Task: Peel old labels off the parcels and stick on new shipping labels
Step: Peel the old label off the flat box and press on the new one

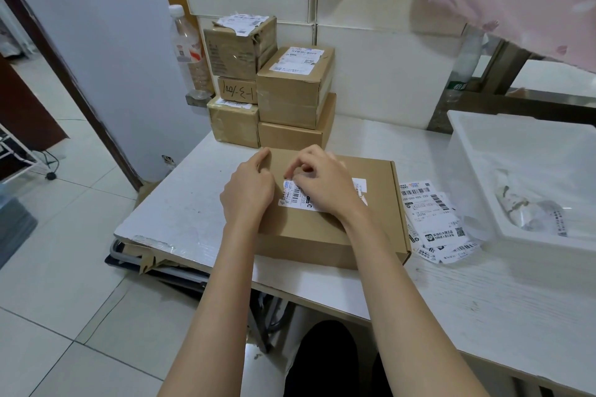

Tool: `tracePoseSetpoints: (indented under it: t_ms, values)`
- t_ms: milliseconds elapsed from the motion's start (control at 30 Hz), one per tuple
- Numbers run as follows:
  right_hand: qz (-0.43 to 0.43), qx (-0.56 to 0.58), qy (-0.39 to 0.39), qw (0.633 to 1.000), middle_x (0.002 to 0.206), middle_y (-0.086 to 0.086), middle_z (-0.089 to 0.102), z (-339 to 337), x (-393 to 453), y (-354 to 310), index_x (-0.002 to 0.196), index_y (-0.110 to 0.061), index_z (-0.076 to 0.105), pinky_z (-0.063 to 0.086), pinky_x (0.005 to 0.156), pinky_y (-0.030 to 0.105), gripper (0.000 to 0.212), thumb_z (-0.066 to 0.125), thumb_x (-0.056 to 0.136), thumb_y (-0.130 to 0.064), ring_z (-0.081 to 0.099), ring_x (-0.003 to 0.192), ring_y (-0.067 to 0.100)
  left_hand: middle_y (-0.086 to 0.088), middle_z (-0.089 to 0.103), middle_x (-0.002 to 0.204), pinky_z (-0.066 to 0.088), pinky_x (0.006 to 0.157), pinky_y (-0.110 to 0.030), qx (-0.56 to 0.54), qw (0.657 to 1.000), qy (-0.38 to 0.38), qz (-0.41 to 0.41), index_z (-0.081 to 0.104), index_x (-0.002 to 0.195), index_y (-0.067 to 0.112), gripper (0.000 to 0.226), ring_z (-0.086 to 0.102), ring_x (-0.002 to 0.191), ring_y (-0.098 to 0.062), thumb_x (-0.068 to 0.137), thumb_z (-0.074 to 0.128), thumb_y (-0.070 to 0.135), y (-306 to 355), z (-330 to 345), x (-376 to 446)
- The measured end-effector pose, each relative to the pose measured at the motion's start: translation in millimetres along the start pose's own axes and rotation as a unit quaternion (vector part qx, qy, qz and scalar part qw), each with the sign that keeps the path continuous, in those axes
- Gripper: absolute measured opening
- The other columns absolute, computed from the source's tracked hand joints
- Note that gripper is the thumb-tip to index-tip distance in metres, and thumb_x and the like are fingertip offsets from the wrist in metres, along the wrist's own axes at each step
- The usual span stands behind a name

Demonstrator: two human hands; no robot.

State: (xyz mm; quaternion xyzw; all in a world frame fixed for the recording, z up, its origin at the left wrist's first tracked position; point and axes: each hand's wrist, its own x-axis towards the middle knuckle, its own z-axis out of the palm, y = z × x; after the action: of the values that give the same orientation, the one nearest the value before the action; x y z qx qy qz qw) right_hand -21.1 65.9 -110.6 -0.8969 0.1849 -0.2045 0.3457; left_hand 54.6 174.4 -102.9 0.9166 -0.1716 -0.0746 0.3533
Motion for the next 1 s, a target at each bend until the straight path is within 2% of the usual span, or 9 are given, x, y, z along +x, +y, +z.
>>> tracePoseSetpoints:
  t_ms: [67, 133, 333, 467, 567, 633, 700, 867, 1000]
  values:
    - [0.014, 0.019, 0.017, 1.0, 0.096, -0.011, 0.054, 3.1, 1.7, 0.5, 0.068, -0.035, 0.064, 0.041, 0.096, 0.04, 0.032, 0.053, 0.085, -0.01, 0.051, 0.097, 0.011, -0.001, 0.052, 0.143, 0.035, 0.085, -0.034, 0.001, 1.0, 0.001, 0.0, 0.042, 0.145, 0.042, 0.056, 0.05, 0.121, -0.029, 0.098, 0.031, 0.014, -0.1, 0.4, 0.2]
    - [0.026, 0.047, 0.023, 0.998, 0.094, -0.009, 0.053, 3.3, 2.4, -0.3, 0.062, -0.034, 0.062, 0.046, 0.091, 0.042, 0.035, 0.052, 0.083, -0.007, 0.054, 0.095, 0.015, -0.001, 0.051, 0.143, 0.033, 0.084, -0.034, 0.0, 1.0, 0.0, -0.001, 0.042, 0.145, 0.043, 0.055, 0.05, 0.122, -0.029, 0.098, 0.031, 0.015, -0.5, 0.6, 0.6]
    - [0.062, 0.128, 0.059, 0.988, 0.093, -0.003, 0.052, -3.2, 1.0, -2.1, 0.065, -0.014, 0.074, 0.051, 0.075, 0.029, 0.028, 0.055, 0.079, 0.001, 0.055, 0.079, 0.011, -0.001, 0.051, 0.144, 0.031, 0.082, -0.032, -0.004, 1.0, -0.003, -0.004, 0.042, 0.145, 0.043, 0.054, 0.05, 0.123, -0.029, 0.099, 0.032, 0.016, -1.2, 0.0, 0.9]
    - [0.065, 0.162, 0.079, 0.981, 0.091, -0.006, 0.054, -4.3, 0.9, -1.6, 0.065, -0.024, 0.075, 0.047, 0.075, 0.022, 0.03, 0.06, 0.079, -0.002, 0.056, 0.082, 0.009, -0.001, 0.052, 0.143, 0.031, 0.083, -0.033, -0.007, 1.0, -0.003, -0.004, 0.042, 0.145, 0.043, 0.054, 0.05, 0.123, -0.029, 0.099, 0.032, 0.015, -0.5, -0.4, 0.6]
    - [0.018, 0.185, 0.025, 0.982, 0.094, -0.015, 0.061, -5.1, -1.4, -1.6, 0.089, -0.044, 0.073, 0.048, 0.084, 0.026, 0.042, 0.058, 0.076, -0.008, 0.057, 0.092, 0.013, -0.001, 0.053, 0.142, 0.032, 0.083, -0.033, -0.005, 1.0, 0.0, -0.002, 0.042, 0.145, 0.042, 0.054, 0.05, 0.123, -0.029, 0.099, 0.032, 0.015, -0.4, 0.1, -0.5]
    - [-0.01, 0.11, -0.024, 0.994, 0.098, -0.018, 0.064, -4.4, -2.2, -2.2, 0.088, -0.052, 0.07, 0.046, 0.091, 0.03, 0.044, 0.056, 0.074, -0.012, 0.053, 0.101, 0.017, -0.001, 0.053, 0.142, 0.032, 0.083, -0.033, -0.009, 1.0, -0.001, -0.005, 0.043, 0.144, 0.042, 0.055, 0.05, 0.122, -0.029, 0.098, 0.033, 0.014, -0.3, -0.1, 0.2]
    - [-0.021, 0.046, -0.029, 0.998, 0.099, -0.015, 0.065, -3.1, -2.8, -1.5, 0.077, -0.043, 0.072, 0.043, 0.092, 0.032, 0.034, 0.059, 0.078, -0.011, 0.048, 0.101, 0.016, 0.0, 0.053, 0.142, 0.032, 0.082, -0.032, -0.015, 1.0, -0.004, -0.008, 0.043, 0.144, 0.042, 0.055, 0.05, 0.121, -0.028, 0.098, 0.033, 0.014, -0.3, -0.5, 1.1]
    - [-0.003, 0.055, 0.012, 0.998, 0.087, -0.01, 0.055, -0.8, -4.5, -2.2, 0.067, -0.025, 0.075, 0.043, 0.083, 0.028, 0.024, 0.062, 0.077, -0.008, 0.05, 0.097, 0.013, 0.001, 0.053, 0.142, 0.031, 0.081, -0.03, -0.019, 1.0, -0.003, -0.007, 0.043, 0.144, 0.043, 0.053, 0.051, 0.12, -0.027, 0.099, 0.034, 0.016, -1.8, -1.0, 0.2]
    - [0.024, 0.087, 0.038, 0.995, 0.092, -0.006, 0.053, -2.7, -3.3, -1.4, 0.064, -0.018, 0.075, 0.045, 0.077, 0.026, 0.017, 0.068, 0.074, -0.006, 0.054, 0.093, 0.012, 0.002, 0.052, 0.143, 0.029, 0.081, -0.03, -0.026, 1.0, -0.005, -0.013, 0.044, 0.143, 0.044, 0.051, 0.05, 0.122, -0.027, 0.1, 0.035, 0.018, -2.9, -1.7, 1.4]
